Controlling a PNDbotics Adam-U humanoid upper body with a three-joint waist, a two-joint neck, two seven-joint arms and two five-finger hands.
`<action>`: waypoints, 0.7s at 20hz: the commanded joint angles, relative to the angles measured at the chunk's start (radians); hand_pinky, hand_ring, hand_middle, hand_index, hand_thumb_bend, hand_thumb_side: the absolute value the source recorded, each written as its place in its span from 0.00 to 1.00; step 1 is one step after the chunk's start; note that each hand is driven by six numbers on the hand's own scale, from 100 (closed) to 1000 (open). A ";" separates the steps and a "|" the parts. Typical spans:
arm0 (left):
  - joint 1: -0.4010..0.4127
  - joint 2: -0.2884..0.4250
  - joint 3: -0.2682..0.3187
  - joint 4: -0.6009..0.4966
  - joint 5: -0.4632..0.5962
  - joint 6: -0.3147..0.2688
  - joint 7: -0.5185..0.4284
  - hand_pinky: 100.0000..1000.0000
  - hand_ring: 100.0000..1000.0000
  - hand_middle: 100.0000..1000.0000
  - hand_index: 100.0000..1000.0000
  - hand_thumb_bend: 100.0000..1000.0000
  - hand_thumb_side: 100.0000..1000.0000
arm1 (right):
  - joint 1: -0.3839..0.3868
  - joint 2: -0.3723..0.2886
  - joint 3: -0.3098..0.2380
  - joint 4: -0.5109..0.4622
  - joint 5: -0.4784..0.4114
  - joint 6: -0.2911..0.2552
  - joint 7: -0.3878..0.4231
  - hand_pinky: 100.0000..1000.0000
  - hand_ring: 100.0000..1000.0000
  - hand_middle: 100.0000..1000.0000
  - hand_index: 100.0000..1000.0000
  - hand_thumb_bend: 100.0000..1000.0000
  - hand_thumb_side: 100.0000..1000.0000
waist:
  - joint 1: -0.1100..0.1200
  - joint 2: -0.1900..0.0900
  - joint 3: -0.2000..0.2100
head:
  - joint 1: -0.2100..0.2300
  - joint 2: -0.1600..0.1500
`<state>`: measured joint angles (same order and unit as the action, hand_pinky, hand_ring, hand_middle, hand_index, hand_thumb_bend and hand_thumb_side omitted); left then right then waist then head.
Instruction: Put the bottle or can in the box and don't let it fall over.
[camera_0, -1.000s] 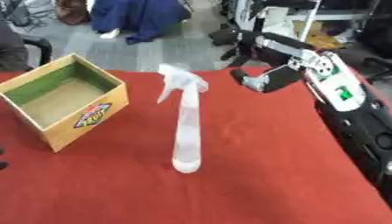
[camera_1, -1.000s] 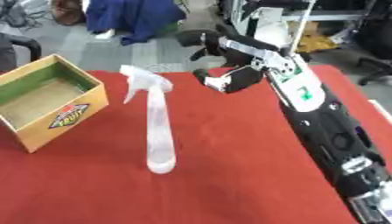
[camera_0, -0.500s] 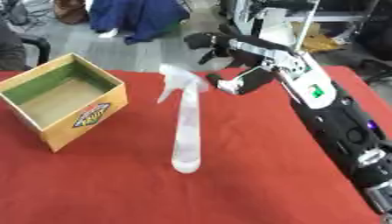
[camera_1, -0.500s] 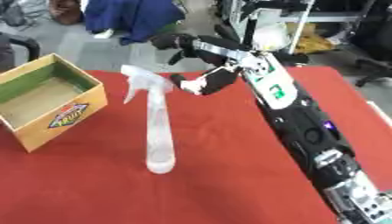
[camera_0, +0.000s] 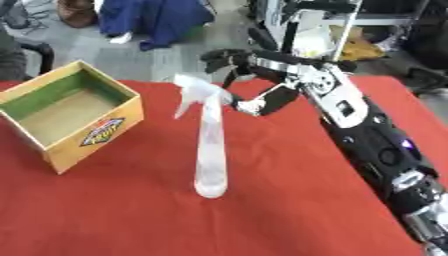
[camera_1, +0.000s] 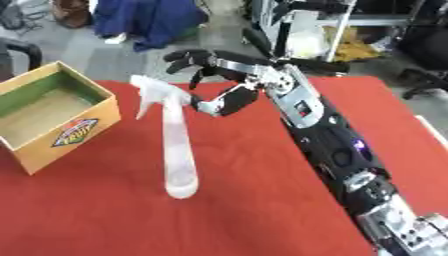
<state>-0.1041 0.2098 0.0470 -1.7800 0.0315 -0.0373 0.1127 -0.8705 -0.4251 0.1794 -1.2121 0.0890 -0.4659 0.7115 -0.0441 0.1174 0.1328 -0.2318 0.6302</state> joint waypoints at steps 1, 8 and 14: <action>-0.012 0.013 0.002 -0.010 0.005 -0.002 -0.002 0.73 0.84 0.58 0.69 0.00 0.89 | -0.015 -0.012 -0.009 -0.009 0.020 -0.160 0.133 0.62 1.00 1.00 0.78 0.00 0.12 | 0.004 -0.010 0.001 | -0.003 -0.011; -0.013 0.014 0.004 -0.011 0.006 -0.002 0.000 0.73 0.84 0.58 0.69 0.00 0.89 | -0.010 -0.018 -0.015 -0.010 0.055 -0.184 0.077 0.46 0.87 0.86 0.60 0.00 0.13 | 0.005 -0.011 0.000 | -0.003 -0.013; -0.014 0.015 0.005 -0.012 0.006 -0.003 0.000 0.73 0.84 0.58 0.69 0.00 0.89 | -0.009 -0.017 -0.016 -0.005 0.090 -0.203 0.011 0.43 0.84 0.83 0.57 0.00 0.15 | 0.004 -0.011 0.002 | -0.004 -0.008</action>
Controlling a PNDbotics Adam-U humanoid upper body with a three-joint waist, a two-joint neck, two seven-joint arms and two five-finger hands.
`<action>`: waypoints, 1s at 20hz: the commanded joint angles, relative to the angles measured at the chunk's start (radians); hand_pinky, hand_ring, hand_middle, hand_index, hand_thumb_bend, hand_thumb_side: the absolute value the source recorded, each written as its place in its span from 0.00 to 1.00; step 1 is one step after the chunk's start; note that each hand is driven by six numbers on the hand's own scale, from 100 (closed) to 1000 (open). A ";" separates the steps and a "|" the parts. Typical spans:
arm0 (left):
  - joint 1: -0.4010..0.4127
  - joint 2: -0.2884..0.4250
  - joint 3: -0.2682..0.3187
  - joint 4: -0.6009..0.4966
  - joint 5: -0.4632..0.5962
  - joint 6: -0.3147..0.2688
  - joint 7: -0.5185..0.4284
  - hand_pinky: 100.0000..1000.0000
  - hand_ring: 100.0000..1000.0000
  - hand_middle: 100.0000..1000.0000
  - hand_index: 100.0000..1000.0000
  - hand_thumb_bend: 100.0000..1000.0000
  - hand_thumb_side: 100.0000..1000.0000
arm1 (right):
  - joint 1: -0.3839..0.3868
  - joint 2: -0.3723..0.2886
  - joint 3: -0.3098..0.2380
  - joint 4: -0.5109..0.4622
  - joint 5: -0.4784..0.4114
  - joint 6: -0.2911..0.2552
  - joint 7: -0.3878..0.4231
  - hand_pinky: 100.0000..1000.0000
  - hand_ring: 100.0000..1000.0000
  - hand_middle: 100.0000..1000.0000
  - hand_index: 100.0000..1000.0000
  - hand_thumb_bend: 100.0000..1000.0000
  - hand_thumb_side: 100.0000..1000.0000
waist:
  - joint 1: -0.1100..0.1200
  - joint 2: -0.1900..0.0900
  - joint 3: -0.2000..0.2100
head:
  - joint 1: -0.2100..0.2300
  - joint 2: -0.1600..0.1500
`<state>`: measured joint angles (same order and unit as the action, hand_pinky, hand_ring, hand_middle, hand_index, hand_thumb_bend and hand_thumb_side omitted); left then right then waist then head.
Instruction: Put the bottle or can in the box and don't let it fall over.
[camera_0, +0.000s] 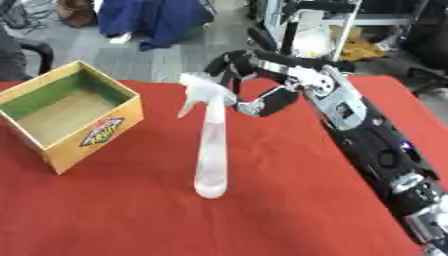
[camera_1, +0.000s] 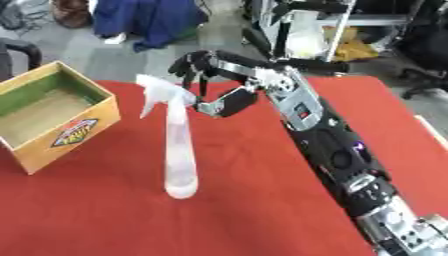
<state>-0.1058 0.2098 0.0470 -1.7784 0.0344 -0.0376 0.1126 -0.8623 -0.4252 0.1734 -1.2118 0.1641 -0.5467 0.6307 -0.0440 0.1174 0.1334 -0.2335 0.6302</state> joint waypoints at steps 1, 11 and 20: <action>-0.013 0.015 0.005 -0.014 0.003 -0.002 0.001 0.73 0.84 0.58 0.69 0.00 0.89 | -0.016 -0.016 -0.009 -0.004 0.018 -0.124 0.084 0.43 0.84 0.83 0.57 0.00 0.15 | 0.004 -0.010 0.002 | -0.002 -0.009; -0.014 0.015 0.007 -0.015 0.003 -0.002 0.003 0.73 0.84 0.58 0.69 0.00 0.88 | -0.009 -0.018 -0.011 0.008 0.036 -0.122 0.064 0.55 0.94 0.93 0.72 0.00 0.14 | 0.003 -0.010 0.003 | -0.007 -0.009; -0.012 0.016 0.010 -0.015 0.002 -0.002 0.007 0.73 0.84 0.58 0.69 0.00 0.89 | 0.001 -0.061 -0.038 0.006 0.003 -0.073 0.012 0.69 1.00 1.00 0.90 0.00 0.15 | 0.003 -0.010 -0.005 | -0.014 -0.012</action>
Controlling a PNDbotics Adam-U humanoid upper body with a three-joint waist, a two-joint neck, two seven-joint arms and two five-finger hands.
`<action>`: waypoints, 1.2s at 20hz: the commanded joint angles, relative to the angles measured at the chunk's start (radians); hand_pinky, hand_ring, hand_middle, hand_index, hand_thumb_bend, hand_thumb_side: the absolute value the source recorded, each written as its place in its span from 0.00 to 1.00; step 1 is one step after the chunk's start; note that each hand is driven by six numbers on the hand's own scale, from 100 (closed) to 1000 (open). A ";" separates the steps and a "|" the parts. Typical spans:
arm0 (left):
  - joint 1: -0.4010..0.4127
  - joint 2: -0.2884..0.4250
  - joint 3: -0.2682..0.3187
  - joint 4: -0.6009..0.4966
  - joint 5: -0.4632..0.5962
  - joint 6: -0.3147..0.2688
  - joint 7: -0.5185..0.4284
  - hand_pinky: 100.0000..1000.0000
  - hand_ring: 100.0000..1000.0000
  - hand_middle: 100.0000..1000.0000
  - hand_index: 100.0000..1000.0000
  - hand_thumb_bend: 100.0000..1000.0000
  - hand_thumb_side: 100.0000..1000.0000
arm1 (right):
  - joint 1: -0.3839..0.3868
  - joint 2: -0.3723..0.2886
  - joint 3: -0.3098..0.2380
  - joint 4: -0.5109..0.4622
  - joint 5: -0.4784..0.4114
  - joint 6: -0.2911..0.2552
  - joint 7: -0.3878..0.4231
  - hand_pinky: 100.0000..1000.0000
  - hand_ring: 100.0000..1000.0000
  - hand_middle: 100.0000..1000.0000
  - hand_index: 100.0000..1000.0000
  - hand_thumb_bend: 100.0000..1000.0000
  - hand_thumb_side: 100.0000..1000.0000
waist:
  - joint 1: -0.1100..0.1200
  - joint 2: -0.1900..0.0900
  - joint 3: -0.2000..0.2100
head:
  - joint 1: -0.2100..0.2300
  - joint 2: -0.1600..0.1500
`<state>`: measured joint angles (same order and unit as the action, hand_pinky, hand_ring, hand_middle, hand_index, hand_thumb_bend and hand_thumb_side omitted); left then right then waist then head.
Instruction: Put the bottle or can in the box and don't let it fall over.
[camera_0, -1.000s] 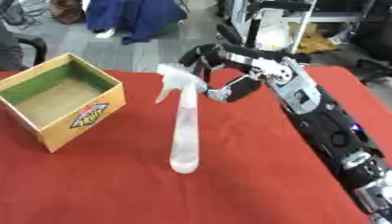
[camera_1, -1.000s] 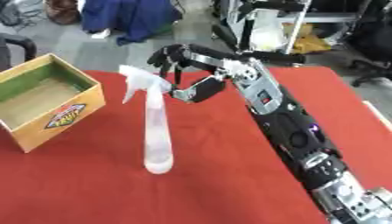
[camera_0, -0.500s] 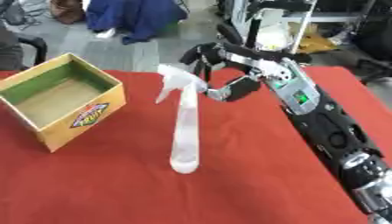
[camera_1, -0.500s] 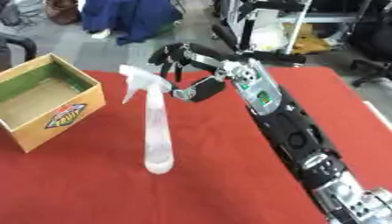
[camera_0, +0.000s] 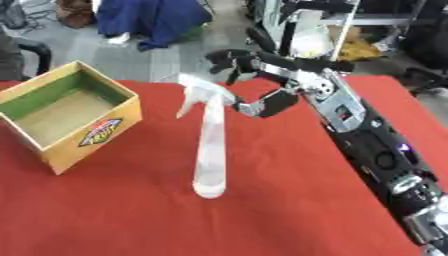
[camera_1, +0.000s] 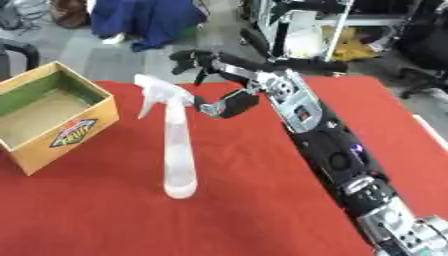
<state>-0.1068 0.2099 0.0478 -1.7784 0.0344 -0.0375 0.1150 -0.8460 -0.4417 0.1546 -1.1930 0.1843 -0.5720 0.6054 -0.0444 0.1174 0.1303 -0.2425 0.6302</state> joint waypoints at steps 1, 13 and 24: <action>-0.010 0.016 0.010 -0.015 0.002 -0.001 0.005 0.73 0.84 0.58 0.69 0.00 0.89 | -0.015 -0.054 -0.023 -0.015 -0.025 -0.041 0.027 0.70 1.00 1.00 0.90 0.00 0.15 | 0.003 -0.010 -0.002 | -0.006 -0.012; -0.003 0.019 0.013 -0.013 0.000 0.000 0.010 0.73 0.84 0.58 0.69 0.00 0.89 | -0.044 -0.139 -0.048 -0.104 -0.188 0.066 0.019 0.74 1.00 1.00 0.97 0.00 0.39 | -0.002 -0.015 -0.008 | -0.007 -0.015; -0.004 0.020 0.009 -0.013 0.003 0.000 0.007 0.73 0.84 0.58 0.69 0.00 0.89 | -0.060 -0.105 0.050 -0.239 -0.109 0.063 0.207 0.76 1.00 1.00 1.00 0.00 0.35 | -0.002 -0.021 0.000 | -0.020 -0.012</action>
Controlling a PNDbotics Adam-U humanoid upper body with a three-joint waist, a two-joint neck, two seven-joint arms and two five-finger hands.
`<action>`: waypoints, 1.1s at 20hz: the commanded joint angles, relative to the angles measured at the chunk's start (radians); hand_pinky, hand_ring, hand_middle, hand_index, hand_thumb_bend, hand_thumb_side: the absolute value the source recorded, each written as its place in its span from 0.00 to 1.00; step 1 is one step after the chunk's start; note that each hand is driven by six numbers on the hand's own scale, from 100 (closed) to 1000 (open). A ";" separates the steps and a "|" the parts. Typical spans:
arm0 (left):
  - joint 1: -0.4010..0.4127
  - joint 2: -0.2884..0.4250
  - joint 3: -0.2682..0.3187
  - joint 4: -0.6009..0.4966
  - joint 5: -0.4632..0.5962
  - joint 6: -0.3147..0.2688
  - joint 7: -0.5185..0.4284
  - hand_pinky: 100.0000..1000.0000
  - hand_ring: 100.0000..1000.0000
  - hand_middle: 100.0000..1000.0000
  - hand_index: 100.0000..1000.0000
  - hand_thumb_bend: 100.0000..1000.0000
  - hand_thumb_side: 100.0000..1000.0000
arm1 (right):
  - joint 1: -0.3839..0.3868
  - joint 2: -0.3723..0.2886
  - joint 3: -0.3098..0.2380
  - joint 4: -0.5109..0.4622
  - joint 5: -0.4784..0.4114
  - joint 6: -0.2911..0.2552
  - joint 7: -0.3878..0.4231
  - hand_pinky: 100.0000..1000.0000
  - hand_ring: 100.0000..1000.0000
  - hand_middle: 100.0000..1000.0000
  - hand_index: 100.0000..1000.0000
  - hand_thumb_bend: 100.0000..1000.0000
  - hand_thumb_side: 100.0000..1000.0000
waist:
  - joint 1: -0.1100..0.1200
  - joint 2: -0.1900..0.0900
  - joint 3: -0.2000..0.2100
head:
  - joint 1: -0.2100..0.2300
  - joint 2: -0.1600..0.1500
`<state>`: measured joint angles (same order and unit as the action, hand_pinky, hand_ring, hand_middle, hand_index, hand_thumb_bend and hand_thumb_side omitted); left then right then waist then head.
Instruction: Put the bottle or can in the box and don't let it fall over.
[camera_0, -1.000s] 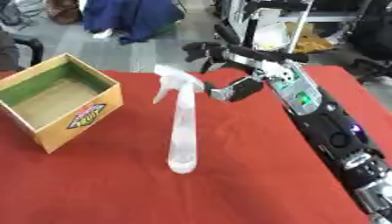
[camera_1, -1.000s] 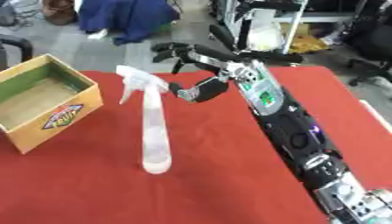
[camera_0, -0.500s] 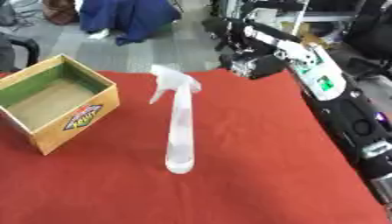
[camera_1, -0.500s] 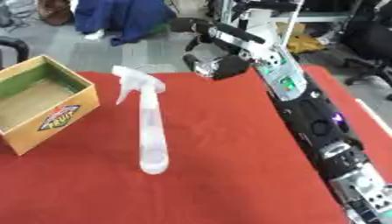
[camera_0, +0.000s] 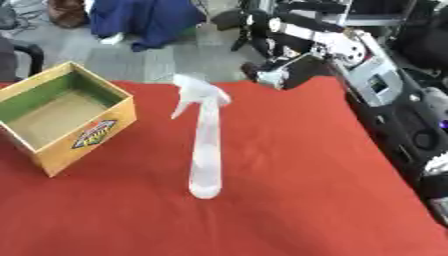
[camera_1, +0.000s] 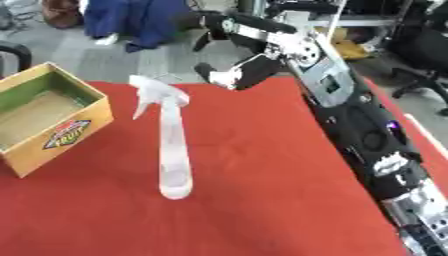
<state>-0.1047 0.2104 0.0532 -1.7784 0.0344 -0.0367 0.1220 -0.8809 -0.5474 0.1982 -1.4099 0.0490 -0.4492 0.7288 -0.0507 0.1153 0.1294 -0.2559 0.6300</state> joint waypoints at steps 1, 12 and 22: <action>-0.006 0.019 0.003 -0.013 0.003 -0.001 -0.001 0.73 0.84 0.58 0.69 0.00 0.89 | -0.027 0.011 0.011 -0.019 0.043 -0.062 0.090 0.76 1.00 1.00 1.00 0.00 0.37 | 0.005 -0.019 0.002 | -0.008 -0.012; -0.008 0.019 0.002 -0.013 0.006 -0.001 -0.002 0.73 0.84 0.58 0.69 0.00 0.89 | -0.024 0.072 0.041 0.044 0.173 -0.094 0.142 0.73 1.00 1.00 0.99 0.00 0.49 | 0.004 -0.019 0.007 | -0.014 -0.013; -0.010 0.019 0.003 -0.012 0.005 -0.001 -0.001 0.73 0.84 0.58 0.69 0.00 0.88 | -0.016 0.086 0.045 0.073 0.282 -0.131 0.134 0.60 0.96 0.97 0.85 0.00 0.16 | 0.003 -0.018 0.007 | -0.015 -0.013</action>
<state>-0.1050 0.2105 0.0530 -1.7782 0.0355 -0.0366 0.1215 -0.8801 -0.4502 0.2480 -1.3348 0.3182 -0.4440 0.7341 -0.0510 0.1143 0.1360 -0.2669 0.6300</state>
